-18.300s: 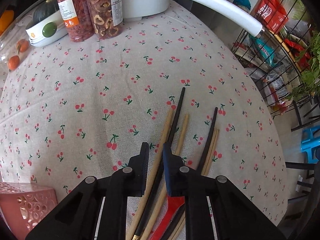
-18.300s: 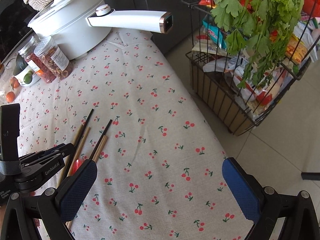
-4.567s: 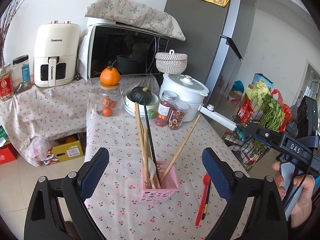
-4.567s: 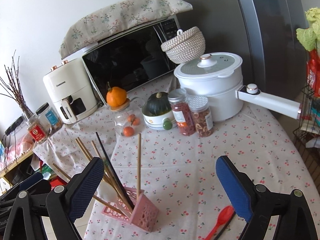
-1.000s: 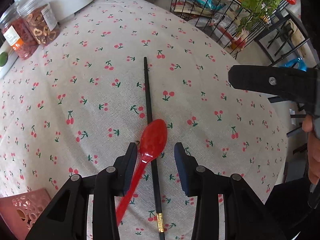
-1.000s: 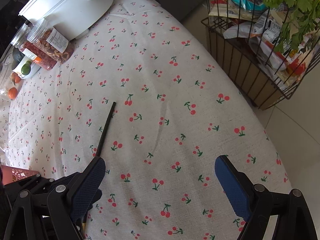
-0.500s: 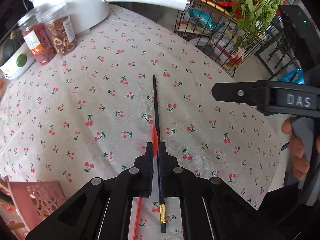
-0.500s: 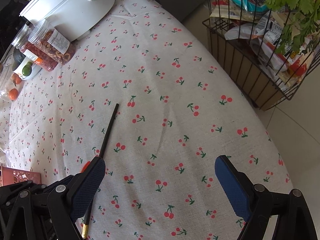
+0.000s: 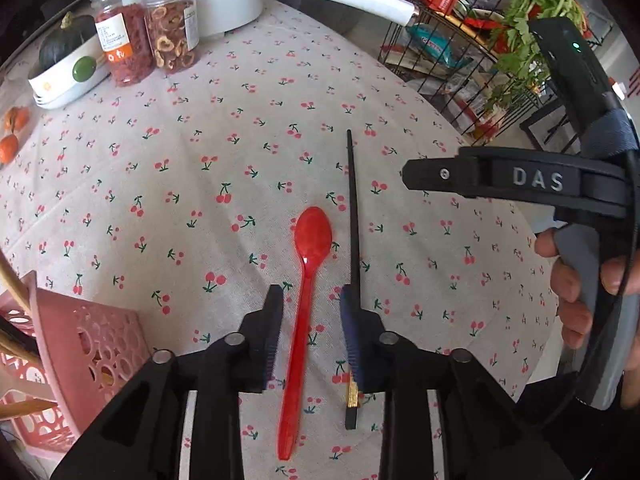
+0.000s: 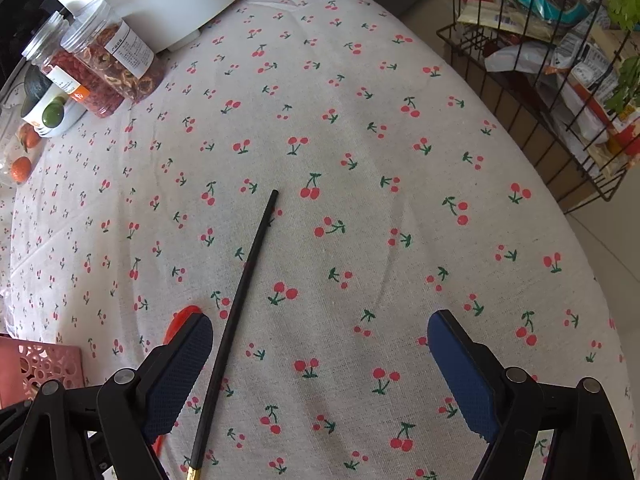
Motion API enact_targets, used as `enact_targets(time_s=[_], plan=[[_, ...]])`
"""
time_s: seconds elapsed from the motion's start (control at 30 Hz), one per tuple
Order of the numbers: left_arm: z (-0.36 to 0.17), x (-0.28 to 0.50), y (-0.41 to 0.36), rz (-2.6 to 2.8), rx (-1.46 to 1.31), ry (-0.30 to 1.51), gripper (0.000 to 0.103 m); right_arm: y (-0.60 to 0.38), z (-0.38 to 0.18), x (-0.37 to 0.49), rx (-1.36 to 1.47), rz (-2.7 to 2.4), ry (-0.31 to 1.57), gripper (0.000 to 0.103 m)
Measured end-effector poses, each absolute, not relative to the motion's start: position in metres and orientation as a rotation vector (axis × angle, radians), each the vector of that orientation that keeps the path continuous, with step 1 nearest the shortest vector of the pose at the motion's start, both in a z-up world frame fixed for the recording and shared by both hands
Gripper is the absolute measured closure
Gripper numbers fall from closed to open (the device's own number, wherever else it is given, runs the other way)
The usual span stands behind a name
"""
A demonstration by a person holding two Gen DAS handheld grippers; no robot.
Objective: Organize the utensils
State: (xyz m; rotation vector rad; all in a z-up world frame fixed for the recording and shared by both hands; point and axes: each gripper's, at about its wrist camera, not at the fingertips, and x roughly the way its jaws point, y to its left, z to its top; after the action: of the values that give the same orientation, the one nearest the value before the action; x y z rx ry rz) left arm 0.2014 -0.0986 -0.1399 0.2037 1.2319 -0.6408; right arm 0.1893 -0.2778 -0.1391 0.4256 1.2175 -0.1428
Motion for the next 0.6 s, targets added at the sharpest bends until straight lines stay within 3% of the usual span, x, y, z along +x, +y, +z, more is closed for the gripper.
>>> enact_targets(time_s=[0.07, 0.3, 0.37, 0.43, 0.6], plan=[[-0.147, 0.21, -0.105, -0.628, 0.182, 1.233, 0.055, -0.28, -0.141, 0.188, 0.422, -0.149, 1.223, 0.011], [-0.171, 0.23, -0.132, -0.615, 0.215, 1.263, 0.056, -0.288, -0.143, 0.19, 0.431, -0.154, 1.229, 0.011], [-0.171, 0.23, -0.137, -0.608, 0.245, 1.254, 0.059, -0.288, -0.142, 0.191, 0.433, -0.15, 1.227, 0.011], [-0.17, 0.229, -0.139, -0.58, 0.289, 1.245, 0.077, -0.287, -0.142, 0.192, 0.433, -0.147, 1.226, 0.011], [-0.154, 0.216, -0.129, -0.562, 0.302, 1.154, 0.076, -0.283, -0.141, 0.193, 0.435, -0.144, 1.223, 0.011]])
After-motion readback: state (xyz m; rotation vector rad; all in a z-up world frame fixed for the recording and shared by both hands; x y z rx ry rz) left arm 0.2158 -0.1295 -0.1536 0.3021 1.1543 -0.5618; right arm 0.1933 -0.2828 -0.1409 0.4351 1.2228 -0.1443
